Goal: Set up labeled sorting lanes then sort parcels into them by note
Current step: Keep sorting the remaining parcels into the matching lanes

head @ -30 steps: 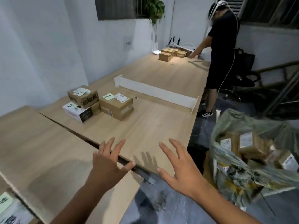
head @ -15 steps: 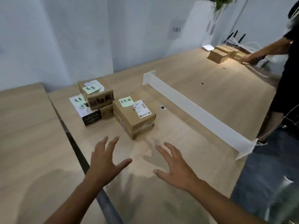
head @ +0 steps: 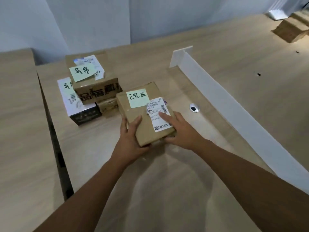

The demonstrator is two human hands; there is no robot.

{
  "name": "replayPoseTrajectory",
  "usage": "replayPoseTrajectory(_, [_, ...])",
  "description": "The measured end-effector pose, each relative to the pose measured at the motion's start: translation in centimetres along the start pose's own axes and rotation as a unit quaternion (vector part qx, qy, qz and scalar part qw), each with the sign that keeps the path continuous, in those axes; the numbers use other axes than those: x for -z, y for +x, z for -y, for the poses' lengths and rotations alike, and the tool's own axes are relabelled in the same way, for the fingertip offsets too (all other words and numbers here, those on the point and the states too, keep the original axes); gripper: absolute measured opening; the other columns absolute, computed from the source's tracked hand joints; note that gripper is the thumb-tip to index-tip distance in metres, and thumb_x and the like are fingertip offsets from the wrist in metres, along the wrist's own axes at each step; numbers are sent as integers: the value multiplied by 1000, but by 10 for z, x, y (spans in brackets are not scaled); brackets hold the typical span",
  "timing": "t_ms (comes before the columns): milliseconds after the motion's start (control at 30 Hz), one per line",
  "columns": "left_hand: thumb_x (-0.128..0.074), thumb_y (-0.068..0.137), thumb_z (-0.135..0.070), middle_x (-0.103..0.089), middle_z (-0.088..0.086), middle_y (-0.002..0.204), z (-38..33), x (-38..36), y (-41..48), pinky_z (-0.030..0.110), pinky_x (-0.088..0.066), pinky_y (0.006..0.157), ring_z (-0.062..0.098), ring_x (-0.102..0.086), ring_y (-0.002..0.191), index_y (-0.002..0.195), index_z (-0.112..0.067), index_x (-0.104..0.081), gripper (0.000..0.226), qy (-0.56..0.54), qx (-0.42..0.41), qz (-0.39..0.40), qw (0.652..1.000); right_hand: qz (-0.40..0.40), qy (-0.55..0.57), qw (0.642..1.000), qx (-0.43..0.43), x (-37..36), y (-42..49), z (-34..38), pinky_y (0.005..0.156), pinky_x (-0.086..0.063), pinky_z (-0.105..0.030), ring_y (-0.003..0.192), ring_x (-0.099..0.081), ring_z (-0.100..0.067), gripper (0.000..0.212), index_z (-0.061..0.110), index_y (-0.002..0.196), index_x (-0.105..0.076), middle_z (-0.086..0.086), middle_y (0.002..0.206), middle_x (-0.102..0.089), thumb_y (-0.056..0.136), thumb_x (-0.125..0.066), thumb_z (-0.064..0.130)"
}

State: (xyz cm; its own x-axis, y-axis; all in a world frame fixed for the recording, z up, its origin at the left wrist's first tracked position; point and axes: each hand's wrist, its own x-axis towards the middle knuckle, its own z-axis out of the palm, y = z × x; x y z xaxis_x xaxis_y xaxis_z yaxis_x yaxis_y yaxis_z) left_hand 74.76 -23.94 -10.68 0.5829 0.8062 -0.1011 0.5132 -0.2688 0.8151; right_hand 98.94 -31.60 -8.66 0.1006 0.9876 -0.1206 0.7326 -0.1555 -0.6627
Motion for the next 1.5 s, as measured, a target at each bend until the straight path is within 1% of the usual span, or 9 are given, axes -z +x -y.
replayPoseTrajectory(167, [-91,66,-40,16,-12,166,-3,0,-9,22,-28,107,16,-21,148,154,-46,-17,114,-15,-24,-6,1000,-22,-4,1000,4,-3,-14,10,109,-46,-37,128,-51,-12,97,46,153,-36,4,145,-34,75,-88,26])
replayPoseTrajectory(467, [-87,64,-47,6,-21,165,-72,67,-141,12,-36,106,6,-21,150,150,-57,-15,113,-20,-171,46,984,-90,-55,990,90,28,-179,107,93,-54,-20,117,-54,-4,97,52,152,-30,11,136,-27,71,-83,55])
replayPoseTrajectory(600, [-93,66,-39,-7,-10,167,-108,118,-235,37,-41,115,12,-20,154,153,-47,-24,111,-18,-237,-13,971,-94,-101,975,176,42,-241,185,100,-48,-18,127,-39,1,106,46,157,-23,5,137,-27,71,-84,57])
replayPoseTrajectory(700, [-94,67,-41,-11,-3,167,-120,165,-323,29,-38,117,14,-20,154,155,-33,-30,109,-5,-265,-77,961,-124,-125,954,242,27,-278,262,101,-49,-22,126,-40,-12,108,38,159,-26,-1,137,-31,70,-86,53])
replayPoseTrajectory(1033, [-89,64,-56,-14,-5,166,-46,323,-649,33,-39,114,7,-27,150,156,-42,-24,113,116,-152,-234,953,-95,7,909,406,-165,-384,502,95,-54,-18,127,-43,-9,96,38,153,-35,1,139,-29,72,-80,62])
replayPoseTrajectory(1133, [-86,63,-63,-12,-12,167,-16,365,-731,27,-36,114,2,-25,150,155,-45,-24,113,132,-113,-267,948,-68,11,899,433,-221,-402,568,94,-46,-7,123,-40,0,97,44,153,-31,9,132,-26,71,-79,65])
replayPoseTrajectory(1200, [-85,62,-69,-14,-12,167,7,389,-784,16,-30,115,0,-18,152,154,-47,-24,113,138,-92,-295,941,-40,3,888,459,-255,-410,614,95,-50,-13,121,-40,3,101,46,154,-29,12,131,-26,69,-81,61])
replayPoseTrajectory(1333, [-87,57,-69,-11,-16,167,60,440,-889,21,-34,115,-1,-19,151,153,-53,-21,118,134,-34,-353,925,6,-11,873,487,-336,-430,714,92,-58,-38,117,-52,-14,100,43,155,-33,8,135,-30,69,-73,71])
replayPoseTrajectory(1500, [-88,54,-72,-3,-23,166,151,531,-1034,31,-44,108,-8,-28,144,152,-56,-18,121,141,16,-422,895,47,-39,843,534,-479,-448,859,89,-58,-35,111,-52,-13,100,56,154,-19,12,132,-28,70,-67,83])
